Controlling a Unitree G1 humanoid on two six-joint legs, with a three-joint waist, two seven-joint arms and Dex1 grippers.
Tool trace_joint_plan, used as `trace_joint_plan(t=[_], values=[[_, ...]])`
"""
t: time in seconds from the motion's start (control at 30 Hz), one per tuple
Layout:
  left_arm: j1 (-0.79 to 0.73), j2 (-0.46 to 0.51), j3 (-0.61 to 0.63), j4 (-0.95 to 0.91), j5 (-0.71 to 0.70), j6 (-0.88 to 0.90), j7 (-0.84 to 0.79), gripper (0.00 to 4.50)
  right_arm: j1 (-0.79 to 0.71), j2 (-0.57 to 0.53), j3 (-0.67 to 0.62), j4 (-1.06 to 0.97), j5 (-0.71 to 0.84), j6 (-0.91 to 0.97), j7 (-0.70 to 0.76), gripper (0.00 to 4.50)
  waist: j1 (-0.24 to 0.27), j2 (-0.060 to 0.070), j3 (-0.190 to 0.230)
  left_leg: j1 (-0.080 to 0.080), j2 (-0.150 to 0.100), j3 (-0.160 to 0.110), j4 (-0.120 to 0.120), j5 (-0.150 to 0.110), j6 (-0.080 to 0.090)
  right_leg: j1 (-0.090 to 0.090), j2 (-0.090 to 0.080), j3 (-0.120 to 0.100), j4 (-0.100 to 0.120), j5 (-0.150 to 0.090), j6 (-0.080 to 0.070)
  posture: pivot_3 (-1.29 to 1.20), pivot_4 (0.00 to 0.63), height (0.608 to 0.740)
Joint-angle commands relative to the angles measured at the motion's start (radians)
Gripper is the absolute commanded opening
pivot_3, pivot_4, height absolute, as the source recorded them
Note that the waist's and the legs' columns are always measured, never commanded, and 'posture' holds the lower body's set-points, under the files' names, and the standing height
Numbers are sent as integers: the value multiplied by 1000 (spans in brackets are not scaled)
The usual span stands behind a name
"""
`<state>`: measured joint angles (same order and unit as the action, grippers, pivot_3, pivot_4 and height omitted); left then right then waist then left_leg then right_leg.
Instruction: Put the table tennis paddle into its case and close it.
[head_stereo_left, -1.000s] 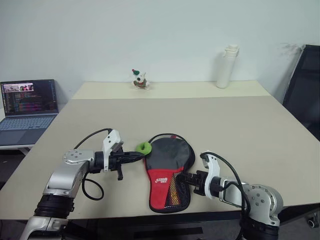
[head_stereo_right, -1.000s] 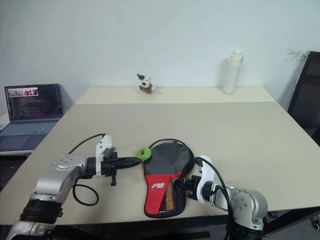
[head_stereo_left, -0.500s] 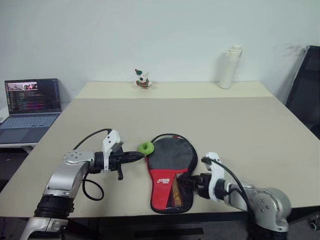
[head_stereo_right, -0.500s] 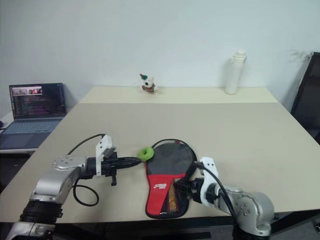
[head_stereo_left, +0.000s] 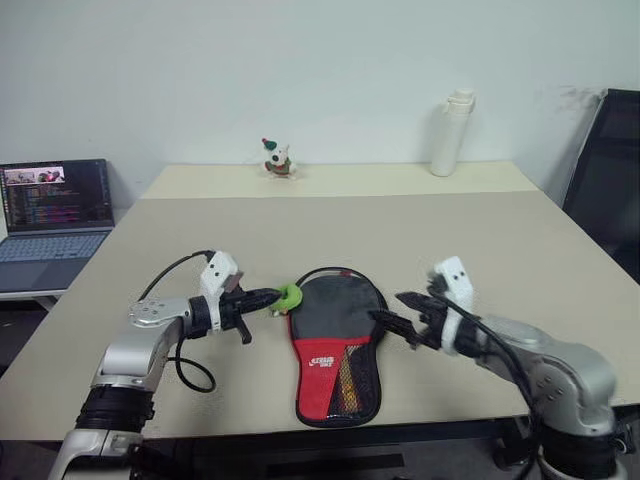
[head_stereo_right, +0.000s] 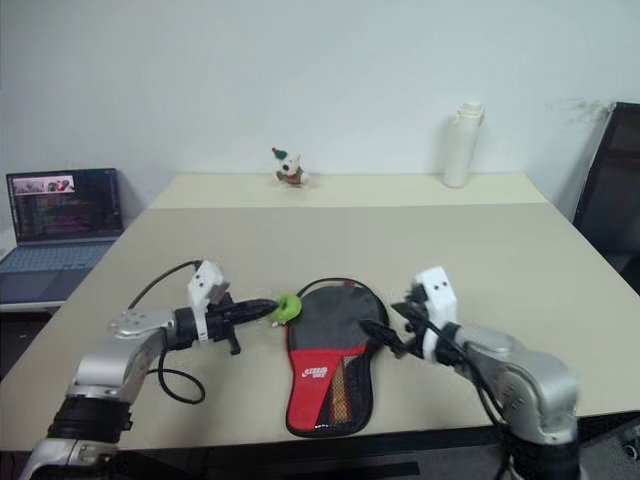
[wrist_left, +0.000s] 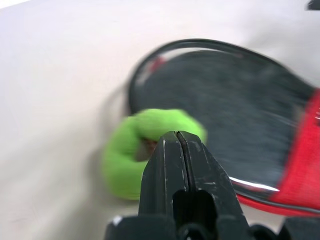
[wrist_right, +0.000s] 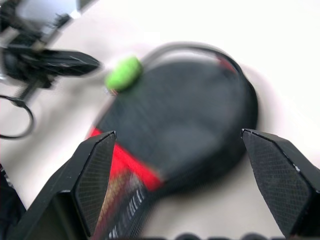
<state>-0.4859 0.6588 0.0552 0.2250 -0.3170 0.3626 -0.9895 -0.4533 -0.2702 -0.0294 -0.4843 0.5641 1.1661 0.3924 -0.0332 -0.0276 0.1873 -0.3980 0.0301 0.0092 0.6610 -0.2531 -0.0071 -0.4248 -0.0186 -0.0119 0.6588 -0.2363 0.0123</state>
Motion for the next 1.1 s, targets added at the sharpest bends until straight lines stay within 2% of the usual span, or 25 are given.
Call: trace_joint_plan(t=[0.03, 0.2, 0.33, 0.37, 0.5, 0.7, 1.1], values=[[-29, -4, 31, 19, 14, -24, 51, 939, -71, 46, 124, 102, -78, -150, 1, 4440, 1, 0, 0, 0, 0, 0, 0, 0, 0, 0, 0, 0, 0, 0, 0, 0, 150, 740], [-28, -7, 41, 23, 9, -23, 84, 2801, -88, 81, 278, 232, -184, -309, 28, 4440, 6, 0, 0, -2, 0, 0, 0, 0, 0, -1, -3, 0, -1, 0, 0, 0, 150, 740], [-23, -11, 37, 13, 4, -16, 92, 4242, -71, 86, 334, 298, -247, -380, 33, 4440, 7, 0, 0, -2, 0, 0, 0, 0, 0, -1, -6, 0, 0, 0, 0, 0, 150, 740], [-21, -13, 35, 7, -1, -9, 89, 4473, -64, 74, 347, 300, -263, -394, 39, 4440, 7, 0, 0, -2, 0, 0, 1, 0, 0, -1, -6, 0, 0, 0, 0, 0, 150, 740], [-30, -24, 17, -1, -6, 5, 73, 4473, -18, 40, 337, 287, -282, -393, 46, 4440, 7, 0, 0, -2, 0, 0, 1, 0, 0, 0, -6, -1, 0, 0, 0, 0, 150, 740], [-97, -50, -75, 72, 47, -43, -3, 4473, 9, 38, 337, 275, -296, -394, 42, 4440, 7, 0, 0, -1, -1, 0, 1, 0, 0, 0, -5, -1, 1, 0, 0, 0, 150, 740], [-237, -112, -186, 362, 177, -172, -71, 4473, 21, 56, 323, 249, -312, -372, 25, 4440, 5, 0, 0, -1, -2, 0, 1, 0, 0, 0, -2, 0, 1, 0, 0, 0, 150, 740]])
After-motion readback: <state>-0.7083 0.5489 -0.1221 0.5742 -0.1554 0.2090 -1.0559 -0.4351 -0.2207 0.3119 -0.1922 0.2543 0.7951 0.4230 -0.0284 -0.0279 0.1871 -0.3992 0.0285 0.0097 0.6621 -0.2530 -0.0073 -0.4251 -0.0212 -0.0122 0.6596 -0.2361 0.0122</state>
